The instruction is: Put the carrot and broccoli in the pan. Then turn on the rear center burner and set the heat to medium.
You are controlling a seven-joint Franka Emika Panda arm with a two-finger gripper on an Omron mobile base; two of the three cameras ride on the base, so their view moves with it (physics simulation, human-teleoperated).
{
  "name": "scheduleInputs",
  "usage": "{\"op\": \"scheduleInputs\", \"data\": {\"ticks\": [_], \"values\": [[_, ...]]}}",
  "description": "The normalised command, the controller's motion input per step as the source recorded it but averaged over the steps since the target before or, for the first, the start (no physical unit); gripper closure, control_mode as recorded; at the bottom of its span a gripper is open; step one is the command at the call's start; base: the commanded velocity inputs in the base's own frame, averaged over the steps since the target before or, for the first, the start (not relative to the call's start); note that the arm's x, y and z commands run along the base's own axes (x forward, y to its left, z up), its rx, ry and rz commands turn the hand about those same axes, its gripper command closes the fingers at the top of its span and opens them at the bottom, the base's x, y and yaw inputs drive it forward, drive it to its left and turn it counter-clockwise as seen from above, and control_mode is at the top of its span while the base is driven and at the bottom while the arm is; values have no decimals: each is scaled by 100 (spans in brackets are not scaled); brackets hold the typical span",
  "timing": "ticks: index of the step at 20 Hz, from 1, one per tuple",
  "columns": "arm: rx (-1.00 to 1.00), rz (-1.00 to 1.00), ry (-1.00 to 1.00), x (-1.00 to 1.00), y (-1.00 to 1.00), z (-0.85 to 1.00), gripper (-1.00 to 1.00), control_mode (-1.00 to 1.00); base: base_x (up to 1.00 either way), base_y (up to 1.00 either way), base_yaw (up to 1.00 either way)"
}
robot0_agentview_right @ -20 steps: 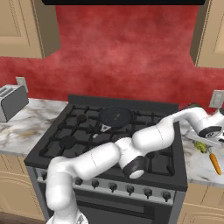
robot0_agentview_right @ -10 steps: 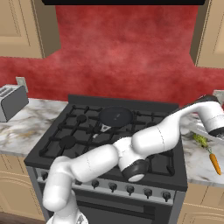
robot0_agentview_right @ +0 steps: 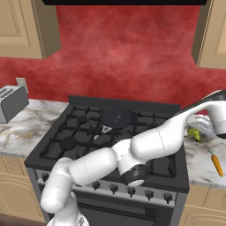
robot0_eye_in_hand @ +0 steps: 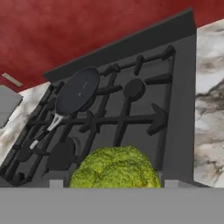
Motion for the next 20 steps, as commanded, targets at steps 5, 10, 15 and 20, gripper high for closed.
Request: {"op": "scheduleInputs", "data": {"ticks": [5, 10, 15, 20], "values": [[0, 5, -29, -57, 100, 10, 100, -100, 0, 0, 0], [0, 5, -36, -31, 100, 3, 100, -100, 0, 0, 0], [0, 4, -41, -28, 100, 0, 100, -100, 0, 0, 0], [0, 5, -39, -38, 100, 0, 100, -100, 0, 0, 0]]}}
